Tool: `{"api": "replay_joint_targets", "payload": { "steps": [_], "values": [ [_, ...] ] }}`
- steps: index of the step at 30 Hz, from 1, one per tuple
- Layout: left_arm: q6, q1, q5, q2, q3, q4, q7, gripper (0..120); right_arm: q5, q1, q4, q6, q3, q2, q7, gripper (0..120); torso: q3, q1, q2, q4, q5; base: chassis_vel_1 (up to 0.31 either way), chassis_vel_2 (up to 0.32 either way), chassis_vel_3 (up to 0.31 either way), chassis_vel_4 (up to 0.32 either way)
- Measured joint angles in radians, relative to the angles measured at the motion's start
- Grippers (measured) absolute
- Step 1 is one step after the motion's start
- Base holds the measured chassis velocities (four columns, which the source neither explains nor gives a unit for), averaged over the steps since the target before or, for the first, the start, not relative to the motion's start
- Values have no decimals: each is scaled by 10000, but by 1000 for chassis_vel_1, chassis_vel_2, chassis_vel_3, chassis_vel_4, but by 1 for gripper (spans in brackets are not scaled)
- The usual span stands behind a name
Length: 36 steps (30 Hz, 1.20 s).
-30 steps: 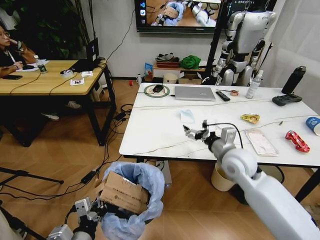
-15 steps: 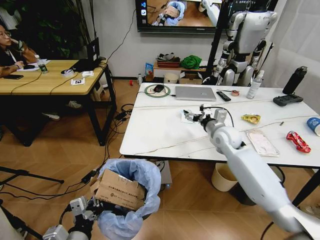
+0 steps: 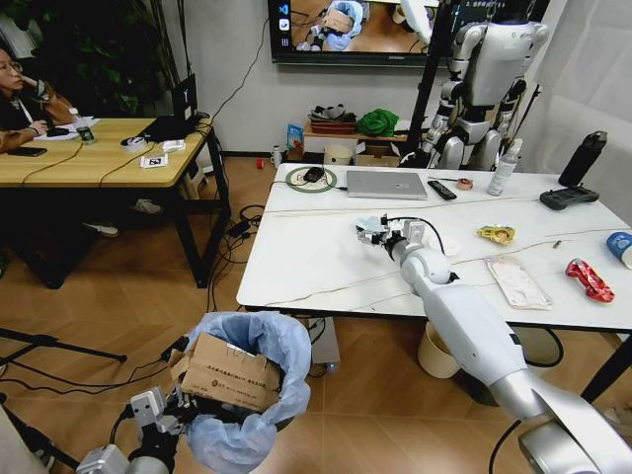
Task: Pick up the trash bin and place the trash from the table into it.
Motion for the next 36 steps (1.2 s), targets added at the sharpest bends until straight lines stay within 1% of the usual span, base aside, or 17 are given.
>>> {"api": "replay_joint_targets", "payload": {
  "steps": [2, 4, 8, 10, 11, 12, 13, 14, 15, 18, 21, 22, 25, 27, 31, 32, 36],
  "values": [
    [-6, 4, 4, 14, -1, 0, 2, 0, -163, 65, -304, 208, 17, 75, -9, 88, 0, 0, 0, 1, 2, 0, 0, 0, 0],
    [-6, 0, 5, 18, -3, 1, 2, 0, -197, 74, -359, 238, 31, 88, -10, 85, 0, 0, 0, 2, 2, 0, 0, 0, 0],
    [-9, -18, 5, 53, 0, 64, 4, 0, -288, 79, -534, 374, 81, 120, -48, 67, 0, 0, 0, 0, 1, 0, 0, 0, 0],
    [-9, -21, 5, 57, 1, 70, 4, 0, -309, 85, -582, 421, 82, 134, -50, 65, 0, 0, 0, 0, 1, 0, 0, 0, 0],
    [-9, -28, 5, 62, 4, 81, 4, 0, -343, 111, -676, 501, 82, 157, -52, 58, 0, 0, 0, 1, 2, 0, 0, 0, 0],
    [-10, -30, 5, 65, 5, 85, 4, 0, -349, 121, -699, 516, 83, 159, -57, 56, 0, 0, 0, 1, 1, 0, 0, 0, 0],
    [-11, -32, 5, 72, 5, 91, 4, 0, -358, 127, -734, 536, 77, 155, -72, 50, 0, 0, 0, 2, 0, 0, 0, 0, 0],
    [-12, -32, 5, 85, 3, 94, 4, 0, -367, 127, -747, 551, 66, 147, -85, 47, 0, 0, 0, 1, 1, 0, 0, 0, 0],
    [-12, -32, 5, 85, 3, 94, 4, 0, -367, 127, -747, 551, 66, 147, -85, 47, 0, 0, 0, 1, 1, 0, 0, 0, 0],
    [-13, -20, 0, 117, -15, 94, 4, 0, -377, 95, -743, 560, 71, 138, -90, 35, 0, 0, 0, 1, 1, 0, 0, 0, 0],
    [-16, -20, -5, 145, -12, 93, 4, 0, -390, 21, -654, 571, 73, 110, -84, 19, 0, 0, 0, 1, 1, 0, 0, 0, 0],
    [-16, -20, -5, 145, -12, 93, 4, 0, -390, 21, -654, 571, 73, 110, -84, 19, 0, 0, 0, 1, 1, 0, 0, 0, 0],
    [-18, -22, -5, 153, 17, 93, 3, 0, -390, -36, -538, 563, 92, 81, -70, 10, 0, 0, 0, 2, 1, 0, 0, 0, 0],
    [-30, -17, -5, 185, 34, 93, 2, 0, -388, -151, -332, 510, 92, -16, -47, 0, 0, 0, 0, 2, 1, 0, 0, 0, 0],
    [-45, -31, 7, 201, 114, 93, 0, 0, -115, -570, 510, 441, 191, -297, 32, 0, 0, 1, -1, 3, 4, 0, 0, 0, 0],
    [-53, -35, 7, 202, 152, 87, -2, 0, 402, -921, 1465, 384, 294, -667, 72, 0, 0, 1, -1, 5, 4, 0, 0, 0, 0],
    [-57, -25, -2, 296, 191, 17, -2, 0, 1705, -1865, 4037, 313, 549, -1747, 222, 0, -2, 0, 0, -4, 2, 0, 0, 0, 0]
  ]
}}
